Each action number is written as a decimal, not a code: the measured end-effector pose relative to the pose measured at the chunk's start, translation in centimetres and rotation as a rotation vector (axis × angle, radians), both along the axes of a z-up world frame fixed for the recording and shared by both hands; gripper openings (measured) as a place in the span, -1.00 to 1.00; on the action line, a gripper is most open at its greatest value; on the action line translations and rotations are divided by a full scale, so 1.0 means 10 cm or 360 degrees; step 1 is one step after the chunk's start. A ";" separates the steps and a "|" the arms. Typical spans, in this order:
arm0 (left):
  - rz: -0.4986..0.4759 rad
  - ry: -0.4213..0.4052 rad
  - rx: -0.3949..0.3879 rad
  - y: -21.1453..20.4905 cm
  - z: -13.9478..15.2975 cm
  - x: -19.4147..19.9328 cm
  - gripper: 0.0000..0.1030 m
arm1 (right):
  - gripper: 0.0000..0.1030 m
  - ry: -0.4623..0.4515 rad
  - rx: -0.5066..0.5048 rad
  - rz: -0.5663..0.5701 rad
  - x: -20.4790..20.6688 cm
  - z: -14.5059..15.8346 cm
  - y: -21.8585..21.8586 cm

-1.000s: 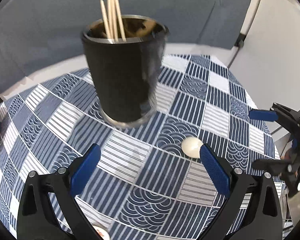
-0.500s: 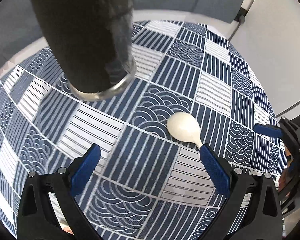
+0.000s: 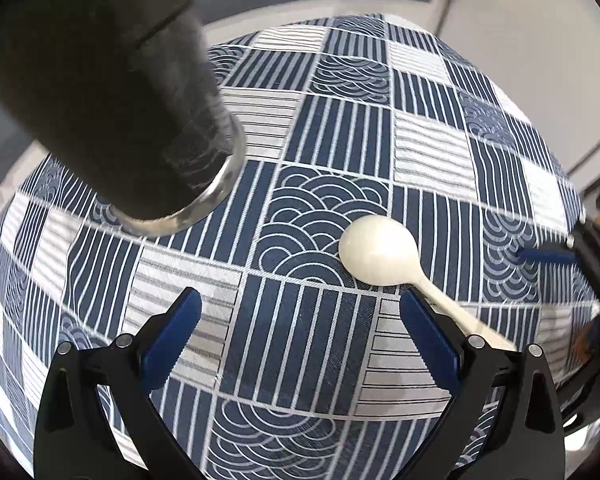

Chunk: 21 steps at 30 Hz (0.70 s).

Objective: Organize utensils
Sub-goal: 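Close the right tool on the white spoon's handle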

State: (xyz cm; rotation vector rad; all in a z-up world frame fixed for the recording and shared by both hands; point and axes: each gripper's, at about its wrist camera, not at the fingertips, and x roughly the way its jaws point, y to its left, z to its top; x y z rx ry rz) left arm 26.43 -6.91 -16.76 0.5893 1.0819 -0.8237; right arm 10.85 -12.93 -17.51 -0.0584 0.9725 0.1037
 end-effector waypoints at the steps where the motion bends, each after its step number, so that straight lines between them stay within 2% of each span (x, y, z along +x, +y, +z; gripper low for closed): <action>1: -0.0036 -0.0018 0.0017 -0.02 -0.01 -0.01 0.88 | 0.68 0.0002 0.0005 -0.0021 0.01 0.00 -0.03; 5: -0.0166 -0.0082 0.0078 -0.11 -0.09 -0.03 0.90 | 0.68 0.0006 -0.0001 -0.0086 0.06 0.00 -0.18; 9: -0.0274 -0.0129 0.0039 -0.18 -0.07 0.00 0.88 | 0.67 0.0004 0.0008 -0.0156 0.11 -0.01 -0.37; 13: -0.0407 -0.0085 -0.0027 -0.28 -0.03 0.01 0.51 | 0.48 -0.0007 0.0023 -0.0151 0.17 0.01 -0.48; 16: -0.0526 -0.0089 -0.0044 -0.37 -0.02 -0.01 0.33 | 0.29 -0.0005 0.0024 -0.0117 0.23 0.03 -0.53; 18: -0.0599 -0.0053 -0.0059 -0.42 -0.01 -0.03 0.11 | 0.16 0.0001 0.0023 -0.0083 0.26 0.04 -0.55; 19: -0.0632 -0.0029 -0.0066 -0.44 0.00 -0.04 -0.08 | 0.01 0.0006 0.0024 -0.0063 0.29 0.05 -0.57; 20: -0.0659 -0.0021 -0.0066 -0.46 0.01 -0.05 -0.17 | -0.18 0.0011 0.0028 -0.0055 0.31 0.06 -0.59; 21: -0.0689 -0.0014 -0.0062 -0.48 0.01 -0.06 -0.20 | -0.26 0.0018 0.0031 -0.0049 0.33 0.07 -0.61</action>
